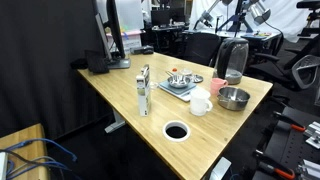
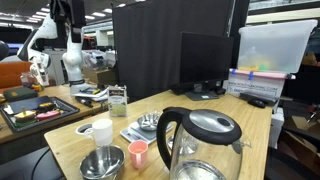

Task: Press the switch on the handle of the kettle

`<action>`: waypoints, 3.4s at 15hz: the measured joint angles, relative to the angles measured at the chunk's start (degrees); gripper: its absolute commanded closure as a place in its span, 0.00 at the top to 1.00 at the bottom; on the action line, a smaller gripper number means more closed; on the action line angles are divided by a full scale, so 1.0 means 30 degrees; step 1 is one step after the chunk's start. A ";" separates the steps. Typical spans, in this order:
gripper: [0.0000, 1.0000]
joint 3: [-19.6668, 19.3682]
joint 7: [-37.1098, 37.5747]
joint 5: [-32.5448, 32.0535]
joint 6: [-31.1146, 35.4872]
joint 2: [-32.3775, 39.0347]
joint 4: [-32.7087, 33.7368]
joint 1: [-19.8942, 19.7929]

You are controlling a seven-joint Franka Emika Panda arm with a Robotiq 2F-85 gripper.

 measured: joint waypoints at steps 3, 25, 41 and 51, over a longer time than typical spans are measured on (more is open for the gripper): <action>1.00 0.0000 0.0000 0.0000 0.0002 -0.0002 0.0000 0.0000; 1.00 -0.0025 0.6508 -0.0030 0.5343 0.4138 0.0031 -0.2727; 0.69 -0.0475 1.2845 -0.0001 0.6499 0.5607 -0.0122 -0.3964; 0.02 -0.1047 1.5771 -0.1792 1.0032 0.6693 -0.0891 -0.4820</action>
